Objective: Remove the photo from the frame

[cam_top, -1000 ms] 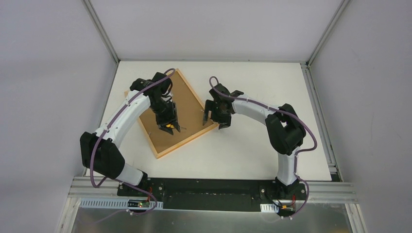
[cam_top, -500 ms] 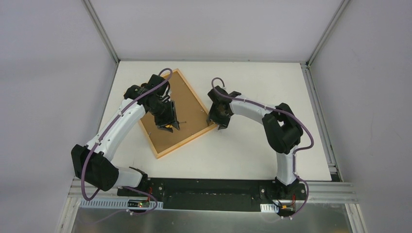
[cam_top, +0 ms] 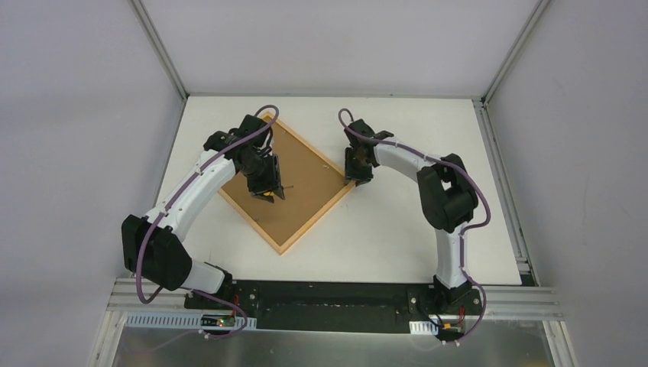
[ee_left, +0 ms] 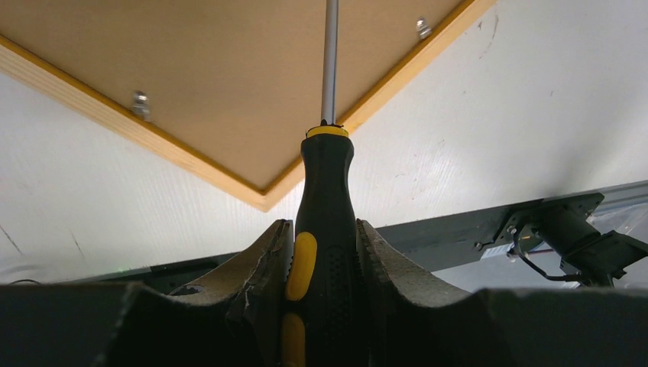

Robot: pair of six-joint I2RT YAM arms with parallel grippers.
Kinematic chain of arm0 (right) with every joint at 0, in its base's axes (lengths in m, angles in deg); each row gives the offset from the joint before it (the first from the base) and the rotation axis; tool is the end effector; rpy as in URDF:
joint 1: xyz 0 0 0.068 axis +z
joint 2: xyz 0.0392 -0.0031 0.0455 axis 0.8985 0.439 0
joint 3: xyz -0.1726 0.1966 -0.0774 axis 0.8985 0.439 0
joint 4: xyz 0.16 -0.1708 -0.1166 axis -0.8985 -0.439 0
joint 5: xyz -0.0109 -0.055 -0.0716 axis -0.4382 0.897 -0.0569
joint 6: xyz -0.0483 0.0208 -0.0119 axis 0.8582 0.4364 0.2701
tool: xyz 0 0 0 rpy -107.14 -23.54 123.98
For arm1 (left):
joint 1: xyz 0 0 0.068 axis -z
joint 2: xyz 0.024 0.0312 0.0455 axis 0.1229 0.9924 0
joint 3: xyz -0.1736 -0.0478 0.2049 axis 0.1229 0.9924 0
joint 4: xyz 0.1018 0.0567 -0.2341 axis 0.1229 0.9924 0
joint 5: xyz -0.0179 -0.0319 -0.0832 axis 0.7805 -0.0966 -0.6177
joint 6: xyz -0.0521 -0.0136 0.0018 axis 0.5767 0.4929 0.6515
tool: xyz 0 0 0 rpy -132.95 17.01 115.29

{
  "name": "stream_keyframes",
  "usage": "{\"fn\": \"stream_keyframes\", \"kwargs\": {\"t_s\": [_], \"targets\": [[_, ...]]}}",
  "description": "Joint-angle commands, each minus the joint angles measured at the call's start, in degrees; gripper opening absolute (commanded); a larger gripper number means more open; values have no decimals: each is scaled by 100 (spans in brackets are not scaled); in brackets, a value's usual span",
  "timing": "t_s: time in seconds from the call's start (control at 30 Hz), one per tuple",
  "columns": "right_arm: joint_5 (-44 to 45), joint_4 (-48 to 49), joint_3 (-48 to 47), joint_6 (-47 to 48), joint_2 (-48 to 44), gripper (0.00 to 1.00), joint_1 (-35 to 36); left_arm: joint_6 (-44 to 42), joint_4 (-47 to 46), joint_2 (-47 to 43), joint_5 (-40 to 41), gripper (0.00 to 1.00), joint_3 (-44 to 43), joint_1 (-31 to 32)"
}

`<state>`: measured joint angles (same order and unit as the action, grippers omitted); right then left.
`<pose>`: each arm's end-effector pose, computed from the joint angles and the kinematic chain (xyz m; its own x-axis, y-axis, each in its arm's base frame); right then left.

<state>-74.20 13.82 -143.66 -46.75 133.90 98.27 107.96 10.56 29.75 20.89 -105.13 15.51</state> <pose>0.3544 0.2417 0.1742 -0.8794 -0.2088 -0.4279 -0.2946 0.9446 0.1444 0.2520 -0.1134 0.3088 -0.9485 -0.1452 -0.2815 -0.0199 0.9143 -0.4045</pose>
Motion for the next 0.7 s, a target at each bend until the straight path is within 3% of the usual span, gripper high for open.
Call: {"fn": "stream_keyframes", "kwargs": {"t_s": [0.0, 0.2, 0.33, 0.4, 0.5, 0.67], "targets": [[616, -531, -307, 2284, 423, 0, -239, -42, -329, 31, -138, 0, 126, 37], [962, 196, -791, 4407, 940, 0, -274, 290, -590, -43, -651, 0, 448, 45], [970, 178, -1635, 4844, 1356, 0, -369, 879, -968, -227, -1318, 0, 670, 104], [837, 281, -1807, 4784, 1360, 11, -385, 1241, -1210, -250, -1543, 0, 764, 187], [880, -95, -2222, 3919, 1308, 44, -435, 1738, -1797, -357, -1519, 0, 967, 407], [465, -960, -2056, 2126, 686, 61, -458, 2300, -2692, -207, -1394, 0, 1253, 540]]}}
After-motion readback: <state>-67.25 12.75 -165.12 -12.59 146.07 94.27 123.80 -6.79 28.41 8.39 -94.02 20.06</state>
